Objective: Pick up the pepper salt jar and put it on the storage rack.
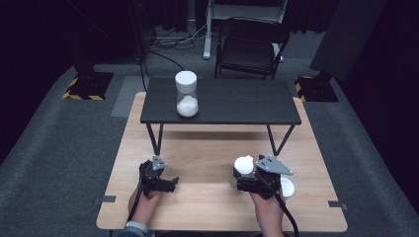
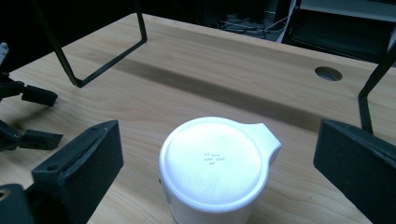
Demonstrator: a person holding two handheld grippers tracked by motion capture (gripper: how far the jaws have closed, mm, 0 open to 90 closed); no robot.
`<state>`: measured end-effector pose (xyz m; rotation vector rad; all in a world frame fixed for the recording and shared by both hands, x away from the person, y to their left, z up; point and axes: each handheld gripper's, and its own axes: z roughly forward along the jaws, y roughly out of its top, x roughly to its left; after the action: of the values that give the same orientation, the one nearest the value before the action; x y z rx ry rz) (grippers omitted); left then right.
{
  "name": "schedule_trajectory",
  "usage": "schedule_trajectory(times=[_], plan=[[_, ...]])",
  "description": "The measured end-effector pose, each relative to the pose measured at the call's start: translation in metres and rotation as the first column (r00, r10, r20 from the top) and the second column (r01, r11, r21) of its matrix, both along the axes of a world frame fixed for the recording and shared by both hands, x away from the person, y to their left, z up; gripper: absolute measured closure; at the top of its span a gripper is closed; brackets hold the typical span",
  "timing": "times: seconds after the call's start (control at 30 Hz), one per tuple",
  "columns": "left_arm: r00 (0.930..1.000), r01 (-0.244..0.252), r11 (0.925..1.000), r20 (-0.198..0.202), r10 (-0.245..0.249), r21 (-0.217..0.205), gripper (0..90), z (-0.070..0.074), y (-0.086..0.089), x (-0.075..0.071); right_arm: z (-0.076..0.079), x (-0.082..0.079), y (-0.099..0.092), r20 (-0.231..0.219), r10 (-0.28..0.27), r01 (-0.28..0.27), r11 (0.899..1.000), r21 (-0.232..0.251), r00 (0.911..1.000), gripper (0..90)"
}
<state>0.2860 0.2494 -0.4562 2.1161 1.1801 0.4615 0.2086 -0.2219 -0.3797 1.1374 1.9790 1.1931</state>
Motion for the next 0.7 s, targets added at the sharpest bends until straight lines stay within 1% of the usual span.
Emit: schedule_trajectory(times=[0.1,0.27,0.43,0.5,0.7], plan=[[1.0000,0.000,1.0000,0.000,0.000,0.000,0.8,0.000,0.000,0.000,-0.002,-0.002,0.005,0.006,-0.012,0.012,1.000,-0.009,0.9999,1.3],[1.0000,0.000,1.0000,0.000,0.000,0.000,0.8,0.000,0.000,0.000,-0.006,-0.002,0.011,-0.010,-0.018,0.018,1.000,-0.007,0.9998,1.4],[1.0000,0.004,1.0000,-0.001,-0.004,0.000,0.7,0.000,0.000,0.000,-0.012,0.001,0.016,-0.025,-0.014,0.014,1.000,-0.025,0.9996,1.7],[1.0000,0.004,1.0000,0.000,-0.004,0.000,0.7,0.000,0.000,0.000,-0.013,0.001,0.016,-0.032,-0.019,0.018,1.000,-0.021,0.9993,1.7],[1.0000,0.004,1.0000,0.000,-0.004,0.000,0.7,0.000,0.000,0.000,-0.019,0.002,0.022,-0.029,-0.027,0.026,0.999,-0.037,0.9992,1.8]])
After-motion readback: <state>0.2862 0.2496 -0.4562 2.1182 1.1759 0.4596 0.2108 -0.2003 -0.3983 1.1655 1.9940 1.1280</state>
